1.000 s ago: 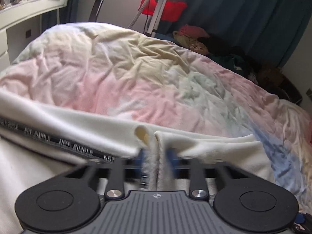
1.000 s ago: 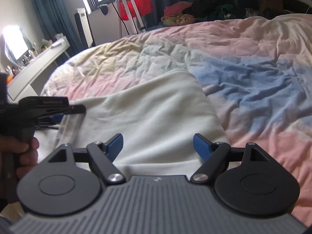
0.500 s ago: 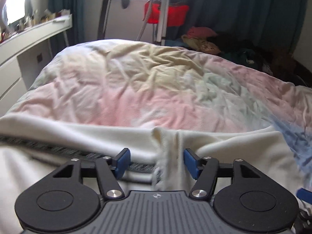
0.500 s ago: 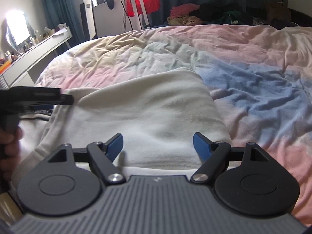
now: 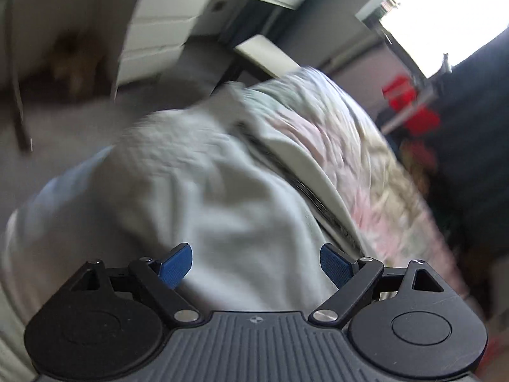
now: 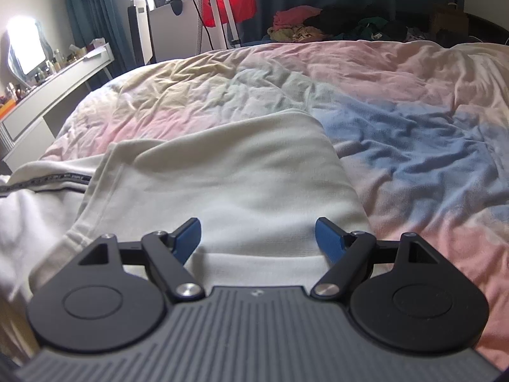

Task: Fold clothes

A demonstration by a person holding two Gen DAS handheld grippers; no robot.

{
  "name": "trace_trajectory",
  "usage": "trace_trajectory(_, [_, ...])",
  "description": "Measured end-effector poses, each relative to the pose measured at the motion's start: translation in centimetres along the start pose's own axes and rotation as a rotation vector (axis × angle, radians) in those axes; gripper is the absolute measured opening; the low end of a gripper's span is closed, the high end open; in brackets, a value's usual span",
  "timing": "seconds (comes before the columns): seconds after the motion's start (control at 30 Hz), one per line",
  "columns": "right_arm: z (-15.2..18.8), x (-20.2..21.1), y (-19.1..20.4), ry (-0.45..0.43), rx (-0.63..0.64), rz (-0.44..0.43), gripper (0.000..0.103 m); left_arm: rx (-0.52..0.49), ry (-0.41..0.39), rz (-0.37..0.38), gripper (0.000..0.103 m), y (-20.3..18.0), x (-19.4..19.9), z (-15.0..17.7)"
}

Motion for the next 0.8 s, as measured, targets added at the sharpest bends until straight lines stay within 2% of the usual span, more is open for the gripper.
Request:
trace_trajectory(0.17, [0.3,-0.1,0.3,0.006,0.015,0.012,0.08,0.227,0.014,0.005,0.09,7.1,0.5,-0.2])
trace_trajectory(0.3, [0.5,0.2,0.2,0.004,0.009,0.012,0.08,0.28,-0.005,0.1,0.088,9.1,-0.5,-1.5])
trace_trajectory(0.4, [0.7,0.2,0.3,0.001,0.019,0.017,0.08,0.246,-0.096,0.109,0.08,8.8,-0.7,-3.4])
trace_trajectory(0.47, [1.1,-0.3,0.5,0.013,0.048,0.026,0.081,0.205,-0.144,0.075,0.075,7.8,-0.4,-3.9])
trace_trajectory(0.53, [1.5,-0.9,0.7,0.028,0.07,0.035,0.082,0.158,-0.186,0.031,0.063,6.6,0.0,-4.3])
trace_trajectory(0.6, [1.9,-1.4,0.8,0.032,0.073,0.036,0.083,0.11,-0.228,-0.013,0.043,5.4,0.4,-4.6])
trace_trajectory(0.63, [1.9,-1.6,0.9,0.032,0.073,0.035,0.083,0.08,-0.252,-0.029,0.04,4.7,0.9,-4.7])
trace_trajectory(0.7, [1.8,-1.6,0.8,0.038,0.068,0.034,0.083,0.005,-0.309,-0.045,0.03,1.9,2.3,-4.3])
trace_trajectory(0.8, [1.5,-1.3,0.6,0.045,0.051,0.025,0.083,-0.113,-0.412,-0.054,0.025,-3.7,4.6,-3.1])
Point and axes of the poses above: each gripper's, at about its wrist camera, not at the fingertips, and x roughly against the way its jaws point, y to its left, z to its underside, the point moved 7 cm from there along -x, roughly the way its jaws point, and after that the axes turned 10 degrees about y, right-handed, at the moved point
